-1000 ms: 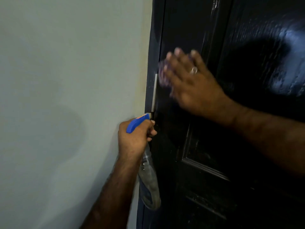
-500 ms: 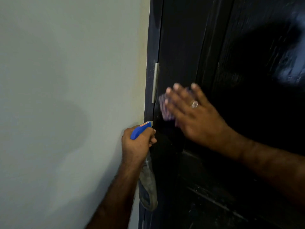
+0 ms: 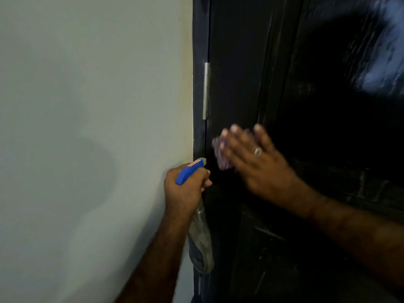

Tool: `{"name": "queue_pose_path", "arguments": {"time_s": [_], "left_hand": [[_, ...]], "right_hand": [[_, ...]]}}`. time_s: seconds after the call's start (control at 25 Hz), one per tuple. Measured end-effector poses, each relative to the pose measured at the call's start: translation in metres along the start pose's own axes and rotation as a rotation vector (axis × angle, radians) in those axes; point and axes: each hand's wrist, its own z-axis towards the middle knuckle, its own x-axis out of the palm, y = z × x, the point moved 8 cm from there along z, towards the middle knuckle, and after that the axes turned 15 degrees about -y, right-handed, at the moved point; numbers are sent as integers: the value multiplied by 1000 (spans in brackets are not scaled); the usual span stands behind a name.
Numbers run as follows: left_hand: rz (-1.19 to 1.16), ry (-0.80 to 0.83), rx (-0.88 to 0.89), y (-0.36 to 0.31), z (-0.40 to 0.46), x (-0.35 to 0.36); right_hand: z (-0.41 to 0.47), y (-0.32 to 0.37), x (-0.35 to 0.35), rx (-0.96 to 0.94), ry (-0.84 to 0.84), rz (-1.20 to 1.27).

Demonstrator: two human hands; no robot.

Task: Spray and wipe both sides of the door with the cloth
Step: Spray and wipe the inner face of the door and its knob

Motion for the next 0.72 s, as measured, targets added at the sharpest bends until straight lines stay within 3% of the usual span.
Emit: {"name": "queue_pose_path", "arguments": {"time_s": [0.08,0.16,0.32,0.44,0.52,0.64,0.72], "left_hand": [[17,74,-12,4,-7,1],[45,112,-34,10,-18,3],[48,129,-82,20,-37,8],[35,198,-76,19,-52,15],[33,226,-81,17,-61,20],[17,221,-92,9,-62,26],[-9,207,-107,4,-59,30]], "right_hand": [[37,-81,-26,299,-128,-99],[47,-96,-34,454,-102,-143],[-59,17,-17,208,98,-88],[-99,21,-29,26,180,-128],[-60,-18,-43,70,121,-203],[18,-86,-71,316,-91,-299],[23,-83,-70,380,-108,-310]]}}
